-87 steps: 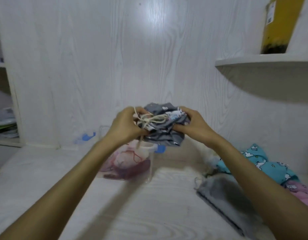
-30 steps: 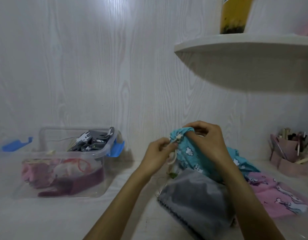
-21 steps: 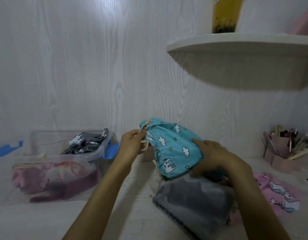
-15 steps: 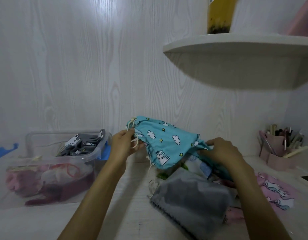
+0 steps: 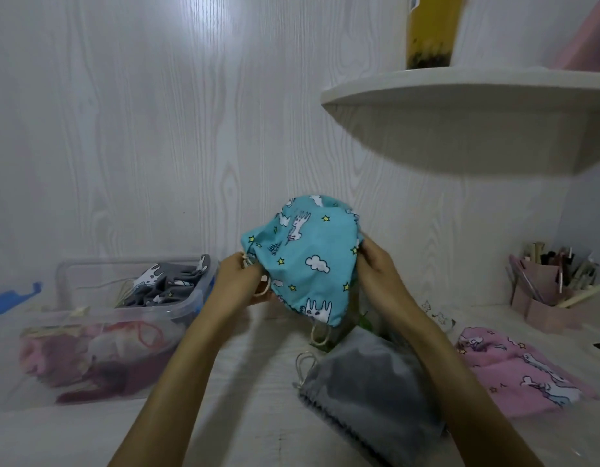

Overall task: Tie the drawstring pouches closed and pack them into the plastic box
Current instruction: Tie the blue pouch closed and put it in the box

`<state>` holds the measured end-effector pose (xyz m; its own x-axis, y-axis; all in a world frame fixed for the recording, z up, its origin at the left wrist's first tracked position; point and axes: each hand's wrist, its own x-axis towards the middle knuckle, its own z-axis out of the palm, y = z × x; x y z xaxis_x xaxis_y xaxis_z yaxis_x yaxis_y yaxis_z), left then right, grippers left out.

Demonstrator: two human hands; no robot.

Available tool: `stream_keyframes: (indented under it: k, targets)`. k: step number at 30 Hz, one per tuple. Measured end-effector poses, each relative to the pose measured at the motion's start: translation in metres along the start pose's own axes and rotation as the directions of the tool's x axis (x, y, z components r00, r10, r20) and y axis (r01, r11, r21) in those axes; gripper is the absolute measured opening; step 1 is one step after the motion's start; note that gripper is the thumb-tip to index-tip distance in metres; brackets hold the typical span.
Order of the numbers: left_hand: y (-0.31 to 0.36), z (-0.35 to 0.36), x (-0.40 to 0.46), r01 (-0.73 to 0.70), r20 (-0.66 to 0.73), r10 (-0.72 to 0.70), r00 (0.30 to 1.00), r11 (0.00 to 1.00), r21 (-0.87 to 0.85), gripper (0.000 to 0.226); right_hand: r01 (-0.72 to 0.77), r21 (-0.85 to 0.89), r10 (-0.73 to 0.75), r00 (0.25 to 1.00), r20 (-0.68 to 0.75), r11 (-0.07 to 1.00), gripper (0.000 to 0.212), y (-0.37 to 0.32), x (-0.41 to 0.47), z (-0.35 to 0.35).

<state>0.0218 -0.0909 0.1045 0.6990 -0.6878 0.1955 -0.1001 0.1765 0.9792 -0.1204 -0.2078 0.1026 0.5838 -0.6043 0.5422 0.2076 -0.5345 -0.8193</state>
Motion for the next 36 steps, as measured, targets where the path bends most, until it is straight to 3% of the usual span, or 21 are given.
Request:
stream_keyframes:
  k: [3,5,8,11,13,15,17,19,22,26,28,29,31,34,36]
  targets:
    - [0.001,-0.001,-0.003,0.074,0.053,-0.081,0.995,0.989,0.125,0.020,-0.207,-0.065,0.217,0.944,0.250,0.976,0.026,0.020,-0.004,0.006]
    - [-0.001,0.000,-0.004,0.128,0.070,-0.152,0.986,0.953,0.274,0.028,-0.244,-0.225,0.314,0.877,0.363,0.943,0.028,0.039,-0.010,0.004]
    - [-0.004,-0.002,0.000,0.176,0.085,-0.237,0.968,0.878,0.446,0.032,-0.198,-0.515,0.348,0.913,0.212,0.834,0.023,0.044,-0.005,-0.010]
    - [0.001,-0.009,-0.001,0.123,0.052,-0.187,0.981,0.807,0.578,0.035,-0.234,-0.499,0.239,0.969,-0.053,0.835,0.029,0.012,0.005,-0.021]
    - [0.005,-0.015,-0.003,0.061,0.040,-0.107,0.993,0.792,0.607,0.037,-0.169,-0.457,0.150,0.986,-0.079,0.873,0.018,-0.013,0.001,-0.024]
    - [0.010,-0.017,-0.005,0.036,0.014,-0.051,0.999,0.844,0.535,0.037,-0.129,-0.539,0.217,0.971,0.103,0.832,0.037,-0.034,-0.011,-0.014]
    - [0.014,-0.013,-0.008,0.086,0.009,-0.091,0.996,0.962,0.259,0.030,-0.108,-0.629,0.337,0.906,0.257,0.770,0.069,-0.037,-0.021,0.006]
    - [0.017,-0.007,-0.014,0.158,0.074,-0.153,0.985,0.986,-0.062,0.018,0.010,-0.640,0.256,0.912,0.321,0.768,0.077,-0.019,-0.024,0.025]
    - [0.006,-0.001,-0.022,0.213,0.159,-0.185,0.970,0.959,-0.185,0.009,0.038,-0.652,0.118,0.974,0.193,0.757,0.045,0.016,-0.019,0.026]
    - [-0.011,-0.011,-0.029,0.349,0.189,-0.302,0.934,0.882,-0.316,0.008,-0.083,-0.560,0.051,0.996,-0.073,0.824,0.037,0.035,-0.022,0.006]
    - [-0.014,-0.020,-0.036,0.402,0.232,-0.332,0.914,0.810,-0.426,0.010,-0.244,-0.367,0.162,0.957,-0.240,0.898,0.029,0.033,-0.027,0.000]
    - [-0.014,-0.023,-0.039,0.424,0.265,-0.334,0.904,0.770,-0.477,0.011,-0.346,-0.177,0.301,0.923,-0.240,0.921,0.029,0.027,-0.029,-0.002]
    - [-0.016,-0.027,-0.050,0.462,0.310,-0.345,0.886,0.700,-0.545,0.012,-0.552,0.118,0.558,0.830,-0.022,0.825,0.027,0.014,-0.040,-0.006]
    - [-0.018,-0.026,-0.069,0.491,0.337,-0.358,0.871,0.660,-0.569,0.013,-0.657,0.002,0.618,0.711,0.336,0.754,0.028,-0.005,-0.068,-0.009]
    - [-0.019,-0.022,-0.077,0.511,0.370,-0.353,0.859,0.639,-0.575,0.014,-0.659,-0.008,0.588,0.666,0.459,0.752,0.032,-0.014,-0.081,-0.002]
